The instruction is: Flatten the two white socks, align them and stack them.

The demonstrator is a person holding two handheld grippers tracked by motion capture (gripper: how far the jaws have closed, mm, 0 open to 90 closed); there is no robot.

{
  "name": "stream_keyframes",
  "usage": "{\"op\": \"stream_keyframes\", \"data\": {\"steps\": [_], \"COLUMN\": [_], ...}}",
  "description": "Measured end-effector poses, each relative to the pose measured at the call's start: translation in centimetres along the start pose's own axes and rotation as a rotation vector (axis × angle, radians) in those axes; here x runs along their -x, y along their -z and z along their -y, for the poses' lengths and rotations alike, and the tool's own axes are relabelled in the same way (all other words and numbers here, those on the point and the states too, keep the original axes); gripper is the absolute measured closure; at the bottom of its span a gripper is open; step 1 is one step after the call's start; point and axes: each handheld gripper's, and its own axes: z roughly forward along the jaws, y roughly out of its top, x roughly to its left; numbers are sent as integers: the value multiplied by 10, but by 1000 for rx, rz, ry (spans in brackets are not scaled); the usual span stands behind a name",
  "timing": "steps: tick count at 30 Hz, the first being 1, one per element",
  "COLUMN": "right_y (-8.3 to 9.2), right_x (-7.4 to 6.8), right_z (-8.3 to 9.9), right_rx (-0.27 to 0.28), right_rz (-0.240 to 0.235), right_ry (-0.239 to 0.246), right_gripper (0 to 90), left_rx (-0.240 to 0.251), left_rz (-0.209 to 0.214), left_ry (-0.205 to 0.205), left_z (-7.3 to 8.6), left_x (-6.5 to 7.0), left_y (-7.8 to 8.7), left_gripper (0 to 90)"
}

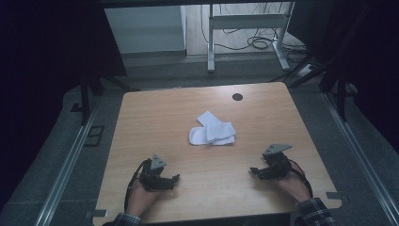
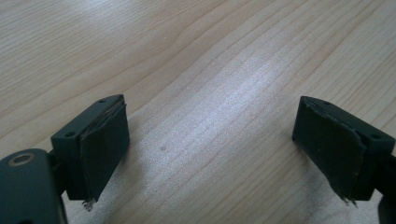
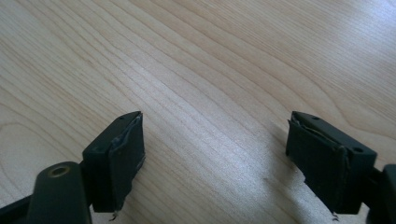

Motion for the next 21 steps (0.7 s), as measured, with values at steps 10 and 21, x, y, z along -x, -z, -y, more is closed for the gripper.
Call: {"op": "stream_keyframes", "data": {"steps": [10, 21], "right_y": [6, 10], "right_x": [4, 6], "right_z": [-9, -23], "right_rx": [0, 43], "right_rz": [-8, -21], "right_ry": [-55, -64], "right_gripper": [236, 292], "left_rx": [1, 2], "left_rz": [0, -1], "left_ry": [-3, 2], "left_z": [0, 0], "left_x": [0, 0], "left_y": [0, 0], "left_gripper": [110, 110]}}
